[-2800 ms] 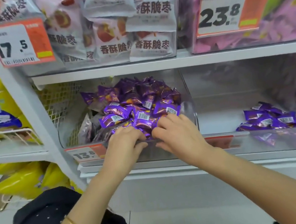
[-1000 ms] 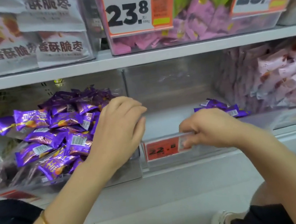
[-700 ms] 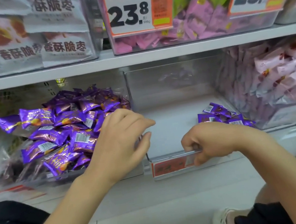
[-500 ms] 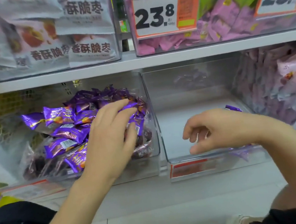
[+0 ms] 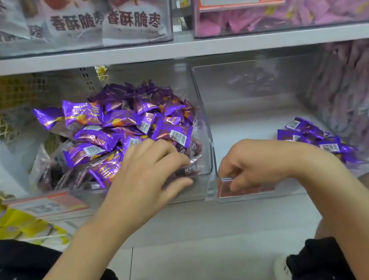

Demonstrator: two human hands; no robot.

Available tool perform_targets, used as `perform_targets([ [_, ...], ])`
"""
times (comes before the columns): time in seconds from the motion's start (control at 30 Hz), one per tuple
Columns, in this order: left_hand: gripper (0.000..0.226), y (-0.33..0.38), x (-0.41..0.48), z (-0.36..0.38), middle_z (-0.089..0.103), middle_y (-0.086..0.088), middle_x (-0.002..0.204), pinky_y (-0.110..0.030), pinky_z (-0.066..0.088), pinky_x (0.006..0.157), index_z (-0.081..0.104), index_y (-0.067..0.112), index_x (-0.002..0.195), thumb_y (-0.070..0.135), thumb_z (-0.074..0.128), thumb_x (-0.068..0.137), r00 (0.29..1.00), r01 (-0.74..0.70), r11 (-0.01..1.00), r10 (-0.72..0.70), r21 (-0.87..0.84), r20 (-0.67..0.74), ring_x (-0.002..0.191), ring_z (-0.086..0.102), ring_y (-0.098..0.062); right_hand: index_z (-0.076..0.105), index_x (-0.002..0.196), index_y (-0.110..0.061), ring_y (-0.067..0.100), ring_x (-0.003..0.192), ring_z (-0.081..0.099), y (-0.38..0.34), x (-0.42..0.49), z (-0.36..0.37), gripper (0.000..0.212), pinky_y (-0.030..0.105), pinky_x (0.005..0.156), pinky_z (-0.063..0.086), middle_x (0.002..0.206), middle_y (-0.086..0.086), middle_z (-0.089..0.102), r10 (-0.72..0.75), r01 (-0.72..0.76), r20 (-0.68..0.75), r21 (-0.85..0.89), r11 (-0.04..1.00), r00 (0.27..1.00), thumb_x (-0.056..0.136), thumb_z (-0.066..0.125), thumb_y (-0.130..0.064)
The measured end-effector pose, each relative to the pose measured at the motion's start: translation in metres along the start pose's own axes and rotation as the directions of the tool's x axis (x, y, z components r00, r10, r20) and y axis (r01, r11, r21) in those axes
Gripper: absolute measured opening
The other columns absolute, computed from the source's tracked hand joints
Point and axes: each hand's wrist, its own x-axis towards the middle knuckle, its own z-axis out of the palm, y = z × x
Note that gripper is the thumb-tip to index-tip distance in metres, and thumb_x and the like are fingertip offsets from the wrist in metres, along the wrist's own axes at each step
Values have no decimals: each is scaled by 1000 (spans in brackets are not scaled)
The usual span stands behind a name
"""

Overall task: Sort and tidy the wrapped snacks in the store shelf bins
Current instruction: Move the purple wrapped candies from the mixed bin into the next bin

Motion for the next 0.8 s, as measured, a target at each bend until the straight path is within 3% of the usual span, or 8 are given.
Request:
perform_targets([
  [0.2, 16, -1, 0, 6, 50, 7, 88, -34, 36, 71, 64, 26, 83, 37, 53, 85, 1000, -6, 994, 7, -106, 13, 78, 44, -14, 55, 50, -29, 5, 51, 50, 3, 4, -1, 37, 25, 56, 48, 49, -11, 51, 41, -45, 32, 108, 993, 999, 80, 65, -11],
  [0.3, 13, 0, 1, 3, 51, 8, 89, -36, 39, 75, 62, 25, 84, 36, 54, 85, 1000, 20, 986, -16, -166, 26, 81, 47, -13, 67, 81, -28, 9, 70, 61, -3, -2, -10, 7, 29, 74, 52, 76, -10, 65, 77, -87, 81, 139, 986, 994, 78, 72, -26],
  [0.4, 14, -11, 2, -11, 59, 6, 94, -41, 42, 79, 61, 21, 91, 32, 54, 85, 985, 142, 969, -158, -201, -63, 89, 54, -19, 69, 88, -21, 8, 78, 65, -8, -7, -30, 13, 29, 80, 51, 79, -9, 69, 127, -83, -263, 171, 982, 956, 79, 71, -29],
  [0.5, 38, -36, 10, -23, 58, -2, 123, -48, 40, 95, 63, 19, 110, 44, 50, 84, 955, 268, 963, -265, 8, -130, 117, 51, -28, 68, 89, -23, 12, 80, 62, -29, 7, -51, 11, 30, 80, 49, 80, -9, 67, 44, 50, -677, 119, 992, 735, 81, 66, -17],
  [0.53, 52, -42, 13, -24, 50, -5, 137, -52, 35, 103, 59, 22, 120, 54, 45, 82, 956, 290, 953, -286, 91, -60, 128, 42, -31, 67, 100, -23, 14, 89, 61, -36, 21, -53, 20, 32, 84, 47, 92, -4, 67, -17, 80, -677, 62, 995, 735, 81, 65, -17],
  [0.63, 82, -55, 14, -15, 24, -9, 154, -55, 15, 112, 43, 30, 138, 78, 22, 74, 918, 314, 911, -363, 268, 158, 142, 19, -34, 45, 133, -23, 26, 118, 48, -51, 74, -43, 63, 41, 97, 42, 128, 6, 51, -145, 110, -406, -107, 988, 902, 77, 70, -36],
  [0.7, 86, -65, 9, -6, 32, -13, 150, -58, 21, 109, 49, 28, 133, 81, 13, 76, 911, 290, 895, -367, 339, 188, 137, 30, -39, 26, 143, -30, 32, 130, 35, -50, 102, -29, 83, 47, 103, 38, 144, 5, 34, -107, 59, -274, -176, 983, 956, 75, 72, -41],
  [0.8, 78, -79, 13, -3, 50, -17, 137, -62, 34, 98, 58, 22, 125, 74, 28, 75, 927, 247, 880, -337, 405, 166, 123, 48, -43, 12, 147, -38, 31, 129, 33, -40, 120, -27, 93, 46, 102, 39, 145, 2, 29, -30, -23, -326, -156, 987, 945, 76, 73, -33],
])
